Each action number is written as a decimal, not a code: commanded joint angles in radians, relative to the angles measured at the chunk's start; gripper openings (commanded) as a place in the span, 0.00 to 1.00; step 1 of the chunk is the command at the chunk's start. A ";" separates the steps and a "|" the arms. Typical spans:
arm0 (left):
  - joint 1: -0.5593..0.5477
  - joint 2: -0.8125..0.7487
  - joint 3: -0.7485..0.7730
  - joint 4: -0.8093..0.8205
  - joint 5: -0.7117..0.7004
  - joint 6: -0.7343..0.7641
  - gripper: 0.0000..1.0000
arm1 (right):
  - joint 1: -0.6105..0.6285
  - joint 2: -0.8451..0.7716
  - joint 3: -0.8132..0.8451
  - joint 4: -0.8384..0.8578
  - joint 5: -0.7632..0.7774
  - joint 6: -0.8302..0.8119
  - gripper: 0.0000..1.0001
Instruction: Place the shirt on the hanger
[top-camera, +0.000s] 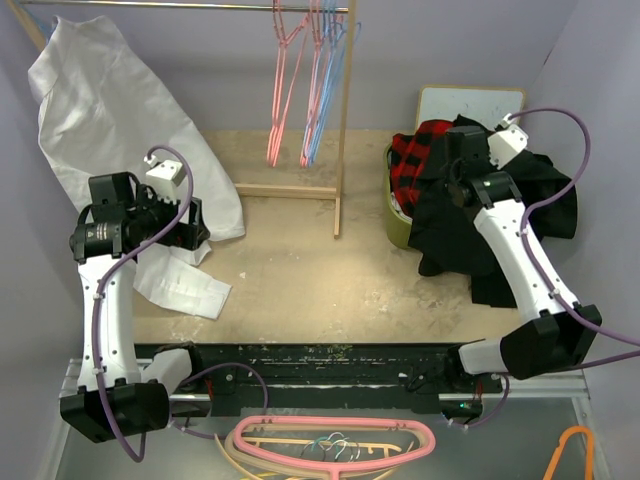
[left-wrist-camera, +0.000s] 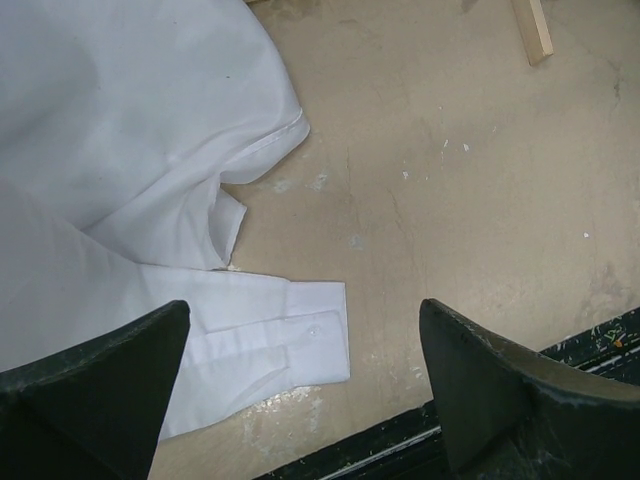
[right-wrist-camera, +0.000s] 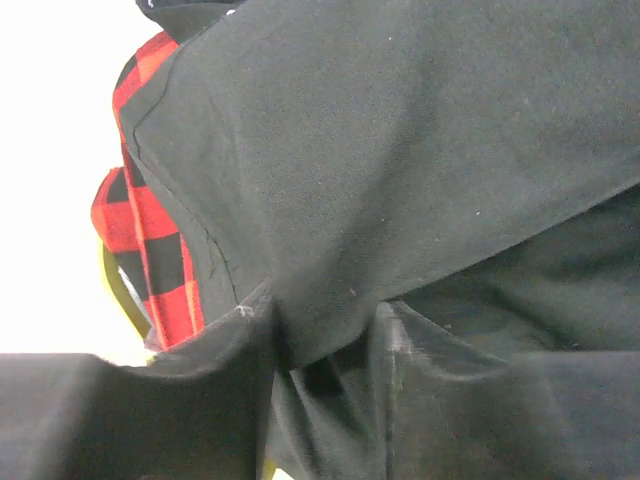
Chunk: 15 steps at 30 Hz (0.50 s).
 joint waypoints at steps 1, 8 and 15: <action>-0.005 0.006 0.014 0.035 0.003 0.015 0.99 | -0.001 -0.028 -0.005 0.079 0.000 -0.015 0.29; -0.011 0.021 0.026 0.036 0.001 0.013 0.99 | -0.001 -0.152 -0.058 0.272 -0.168 -0.160 0.00; -0.015 0.034 0.036 0.035 0.008 0.011 0.99 | 0.002 -0.326 -0.143 0.575 -0.663 -0.323 0.00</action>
